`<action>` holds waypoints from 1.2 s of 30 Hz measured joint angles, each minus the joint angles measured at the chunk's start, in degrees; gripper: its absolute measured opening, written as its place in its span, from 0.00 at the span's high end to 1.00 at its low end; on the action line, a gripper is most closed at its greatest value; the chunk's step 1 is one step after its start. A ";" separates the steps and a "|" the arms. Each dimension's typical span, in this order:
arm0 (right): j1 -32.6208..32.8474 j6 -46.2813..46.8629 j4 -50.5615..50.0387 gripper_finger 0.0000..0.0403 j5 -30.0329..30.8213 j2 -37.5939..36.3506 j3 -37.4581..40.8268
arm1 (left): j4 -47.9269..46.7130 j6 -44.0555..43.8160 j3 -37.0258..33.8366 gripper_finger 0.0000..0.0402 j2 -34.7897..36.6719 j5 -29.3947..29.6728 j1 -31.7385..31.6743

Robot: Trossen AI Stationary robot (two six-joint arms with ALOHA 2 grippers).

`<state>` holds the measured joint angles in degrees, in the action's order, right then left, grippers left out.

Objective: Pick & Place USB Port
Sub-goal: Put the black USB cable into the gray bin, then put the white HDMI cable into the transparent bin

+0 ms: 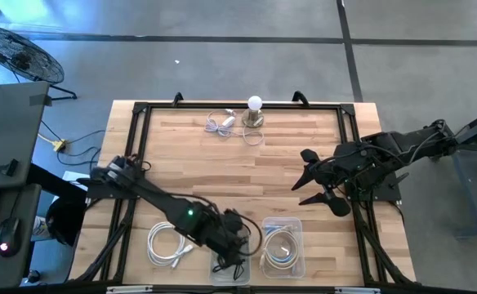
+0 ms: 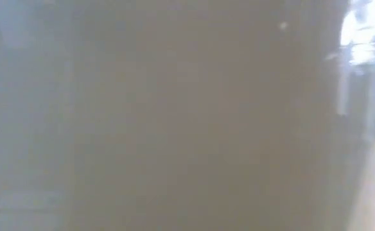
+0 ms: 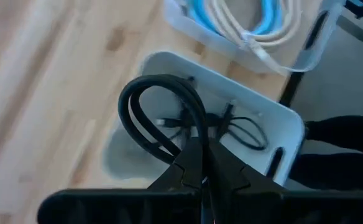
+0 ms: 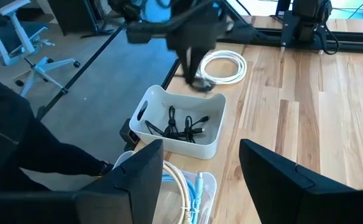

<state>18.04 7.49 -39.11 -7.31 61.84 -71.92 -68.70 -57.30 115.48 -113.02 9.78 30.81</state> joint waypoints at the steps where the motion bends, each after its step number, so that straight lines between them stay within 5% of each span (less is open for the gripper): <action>1: 0.00 0.03 0.01 0.49 0.00 0.00 0.00 | 1.01 0.00 0.00 1.00 -0.58 -0.48 0.01; 13: 1.93 0.19 0.15 0.49 -2.29 0.00 0.00 | 8.01 -0.96 0.00 1.00 -5.97 -4.78 -0.01; 36: 4.96 1.27 -0.26 0.49 -2.29 0.00 0.00 | 7.11 -3.01 0.00 0.90 -7.27 -7.78 -0.03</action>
<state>23.00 8.75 -39.38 -9.61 61.84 -71.92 -61.59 -60.31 115.48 -120.29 2.00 30.79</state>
